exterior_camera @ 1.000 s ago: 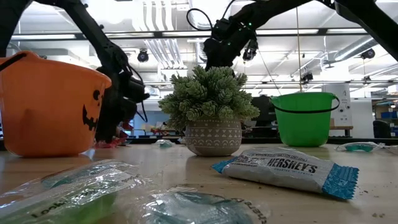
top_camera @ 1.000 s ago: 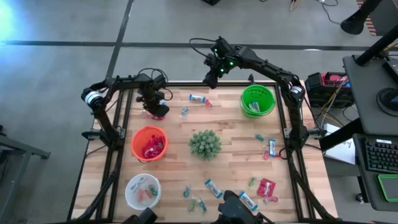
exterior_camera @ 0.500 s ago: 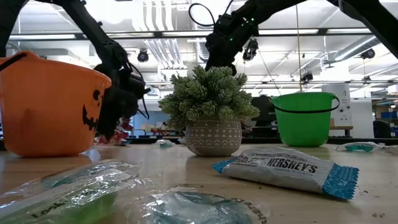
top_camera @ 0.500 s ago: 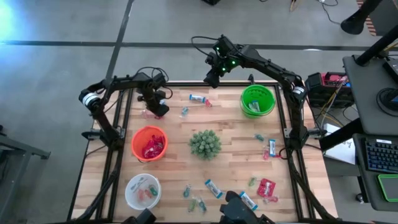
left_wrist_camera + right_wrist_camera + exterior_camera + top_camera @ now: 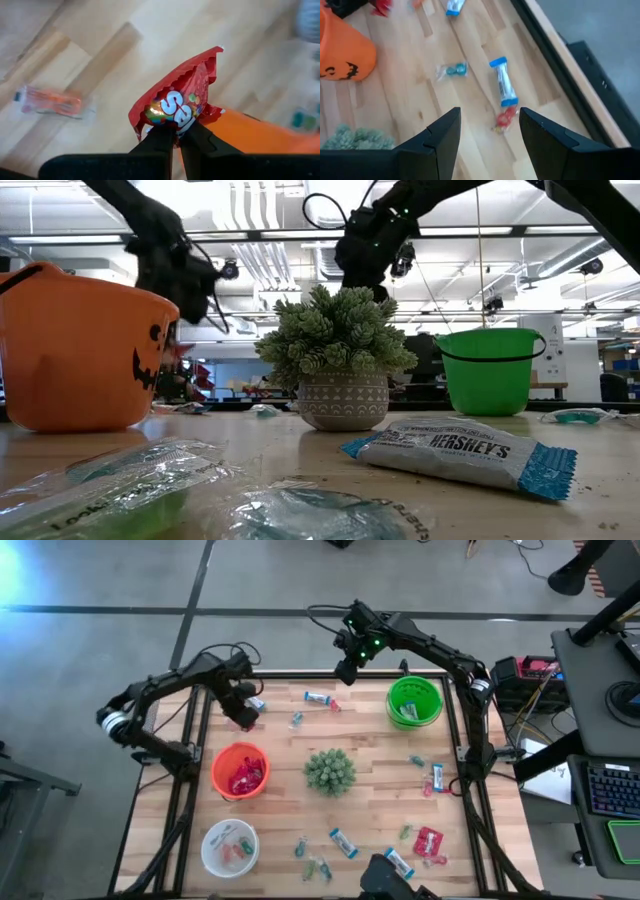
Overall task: Sort candy
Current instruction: Put the red candy into the orange bucket
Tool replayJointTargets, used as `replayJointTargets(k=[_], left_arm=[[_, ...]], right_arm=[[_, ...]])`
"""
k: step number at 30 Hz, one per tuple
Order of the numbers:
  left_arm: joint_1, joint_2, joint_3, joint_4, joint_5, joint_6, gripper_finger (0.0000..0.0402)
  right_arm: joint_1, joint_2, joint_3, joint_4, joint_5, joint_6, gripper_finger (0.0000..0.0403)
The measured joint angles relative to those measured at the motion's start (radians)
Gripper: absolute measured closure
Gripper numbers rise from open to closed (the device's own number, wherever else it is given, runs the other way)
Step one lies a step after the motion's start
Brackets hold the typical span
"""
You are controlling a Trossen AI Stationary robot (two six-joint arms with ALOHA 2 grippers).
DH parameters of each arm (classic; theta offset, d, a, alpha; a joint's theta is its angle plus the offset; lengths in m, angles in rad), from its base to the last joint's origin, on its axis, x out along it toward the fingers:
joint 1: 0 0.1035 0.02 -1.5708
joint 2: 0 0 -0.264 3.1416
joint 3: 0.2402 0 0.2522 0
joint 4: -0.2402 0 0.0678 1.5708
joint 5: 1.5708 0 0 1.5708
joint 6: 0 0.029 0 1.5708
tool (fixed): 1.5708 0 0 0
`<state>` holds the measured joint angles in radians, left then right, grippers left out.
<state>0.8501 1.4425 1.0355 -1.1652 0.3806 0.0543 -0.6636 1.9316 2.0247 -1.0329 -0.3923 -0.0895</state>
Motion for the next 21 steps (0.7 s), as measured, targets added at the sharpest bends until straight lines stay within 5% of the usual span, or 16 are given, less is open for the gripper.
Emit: replayJointTargets(k=[16, 21], left_arm=[[-0.135, -0.380, 0.000, -0.074, 0.007, -0.010, 0.0402], [-0.216, -0.445, 0.000, -0.117, 0.094, -0.007, 0.0401]], right_arm=[[0.016, -0.008, 0.000, -0.086, -0.001, 0.170, 0.0209], [0.041, -0.024, 0.000, -0.096, 0.000, 0.210, 0.0209]])
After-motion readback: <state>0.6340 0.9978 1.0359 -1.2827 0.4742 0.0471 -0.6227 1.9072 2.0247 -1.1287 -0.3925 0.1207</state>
